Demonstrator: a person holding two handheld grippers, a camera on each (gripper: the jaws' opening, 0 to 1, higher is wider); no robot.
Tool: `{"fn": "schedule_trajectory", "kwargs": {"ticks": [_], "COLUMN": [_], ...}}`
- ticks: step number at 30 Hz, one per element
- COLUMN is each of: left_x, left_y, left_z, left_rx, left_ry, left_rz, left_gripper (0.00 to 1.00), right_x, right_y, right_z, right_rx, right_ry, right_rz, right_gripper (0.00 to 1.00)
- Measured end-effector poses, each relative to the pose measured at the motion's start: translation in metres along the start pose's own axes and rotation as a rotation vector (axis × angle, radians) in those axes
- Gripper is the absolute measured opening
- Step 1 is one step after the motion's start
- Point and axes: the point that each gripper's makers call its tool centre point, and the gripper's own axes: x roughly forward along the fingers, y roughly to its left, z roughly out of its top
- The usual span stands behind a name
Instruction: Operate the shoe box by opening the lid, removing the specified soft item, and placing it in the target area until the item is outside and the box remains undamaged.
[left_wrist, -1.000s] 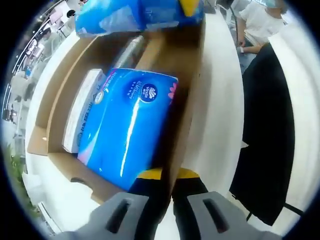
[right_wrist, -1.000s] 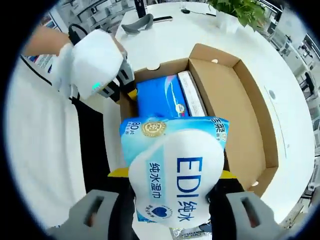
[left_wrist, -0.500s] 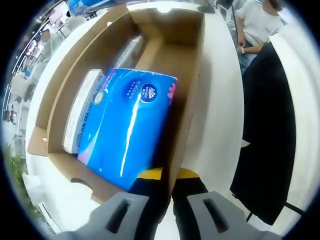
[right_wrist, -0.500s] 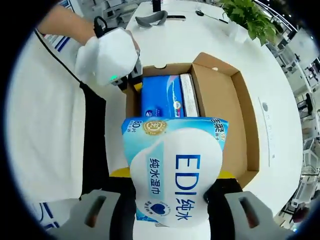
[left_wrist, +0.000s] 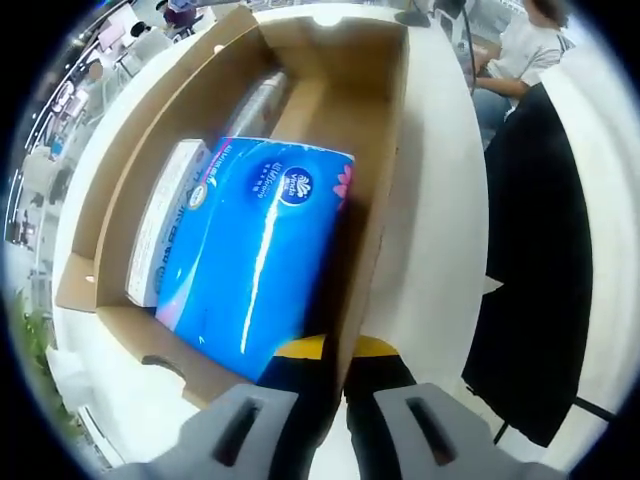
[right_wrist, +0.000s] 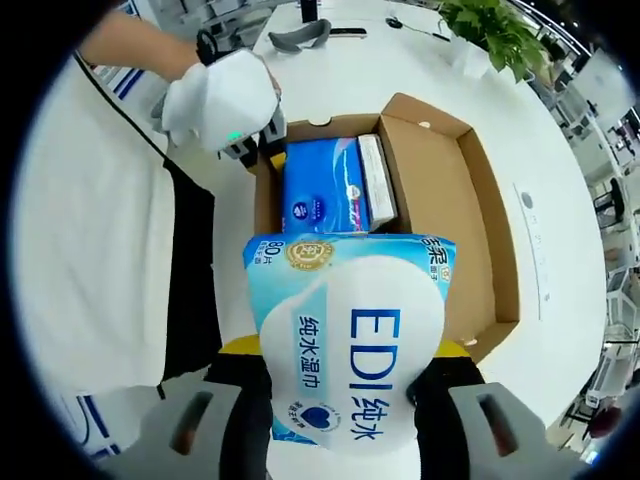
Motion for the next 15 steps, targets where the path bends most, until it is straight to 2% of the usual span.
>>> {"fn": "schedule_trajectory", "kwargs": {"ticks": [7, 15], "left_x": [0.0, 0.001], "left_y": [0.001, 0.001], "left_z": [0.0, 0.0], "left_rx": [-0.002, -0.006], "left_ry": [0.004, 0.008], "left_rz": [-0.004, -0.006], "left_gripper": [0.04, 0.04], "right_x": [-0.007, -0.01], "right_y": [-0.001, -0.005], "right_z": [-0.012, -0.034], "right_rx": [-0.022, -0.045], "right_ry": [0.006, 0.029], "right_rz": [-0.005, -0.028], "right_gripper": [0.54, 0.54]}}
